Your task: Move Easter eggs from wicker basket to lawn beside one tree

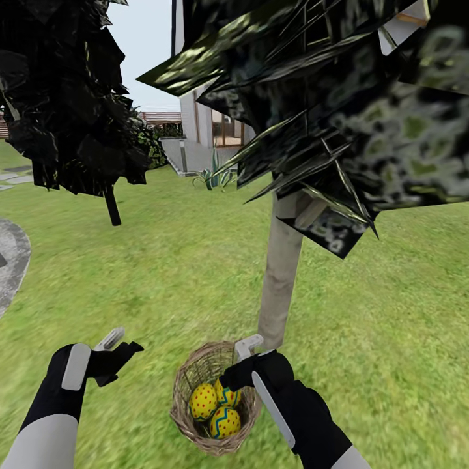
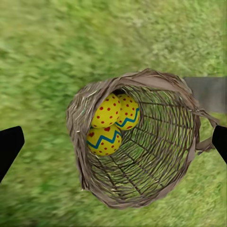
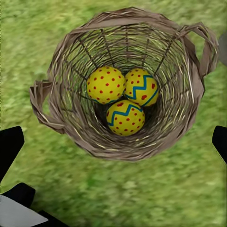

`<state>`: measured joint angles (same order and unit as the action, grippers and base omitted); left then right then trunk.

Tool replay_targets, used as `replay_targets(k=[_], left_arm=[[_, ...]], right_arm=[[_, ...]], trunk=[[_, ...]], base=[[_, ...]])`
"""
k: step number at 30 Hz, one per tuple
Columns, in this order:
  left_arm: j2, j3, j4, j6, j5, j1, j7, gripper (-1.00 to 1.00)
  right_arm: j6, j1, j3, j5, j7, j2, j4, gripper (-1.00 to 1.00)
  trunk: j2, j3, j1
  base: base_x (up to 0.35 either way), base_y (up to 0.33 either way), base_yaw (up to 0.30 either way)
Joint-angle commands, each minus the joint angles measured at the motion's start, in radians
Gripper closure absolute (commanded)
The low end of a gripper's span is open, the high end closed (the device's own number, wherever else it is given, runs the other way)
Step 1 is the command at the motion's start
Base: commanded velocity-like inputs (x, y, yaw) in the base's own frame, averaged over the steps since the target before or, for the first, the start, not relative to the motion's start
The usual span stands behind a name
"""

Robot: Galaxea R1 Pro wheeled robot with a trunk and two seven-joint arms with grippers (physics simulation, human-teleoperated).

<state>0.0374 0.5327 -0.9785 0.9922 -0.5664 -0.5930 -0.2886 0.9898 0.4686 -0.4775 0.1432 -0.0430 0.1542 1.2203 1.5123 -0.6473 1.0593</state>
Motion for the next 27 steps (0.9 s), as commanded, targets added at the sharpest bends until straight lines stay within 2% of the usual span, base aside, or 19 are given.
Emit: replay_targets(k=[1, 21, 27], left_arm=[[0.000, 0.001, -0.002, 0.003, -0.010, -0.001, -0.009, -1.00], [-0.002, 0.000, -0.001, 0.005, -0.011, -0.001, -0.011, -1.00], [0.000, 0.003, -0.001, 0.003, -0.011, -0.001, -0.011, -1.00]], right_arm=[[0.004, 0.001, -0.001, 0.006, -0.005, 0.000, 0.001, -1.00], [0.004, 0.001, -0.001, 0.012, -0.005, 0.003, -0.007, -1.00], [0.005, 0.001, -0.024, 0.006, -0.006, 0.004, -0.005, -1.00]], trunk=[[0.000, -0.001, 0.000], [0.000, -0.001, 0.000], [0.000, -0.001, 0.000]], base=[[0.046, 0.000, 0.000], [0.004, 0.000, 0.000], [0.000, 0.000, 0.003]])
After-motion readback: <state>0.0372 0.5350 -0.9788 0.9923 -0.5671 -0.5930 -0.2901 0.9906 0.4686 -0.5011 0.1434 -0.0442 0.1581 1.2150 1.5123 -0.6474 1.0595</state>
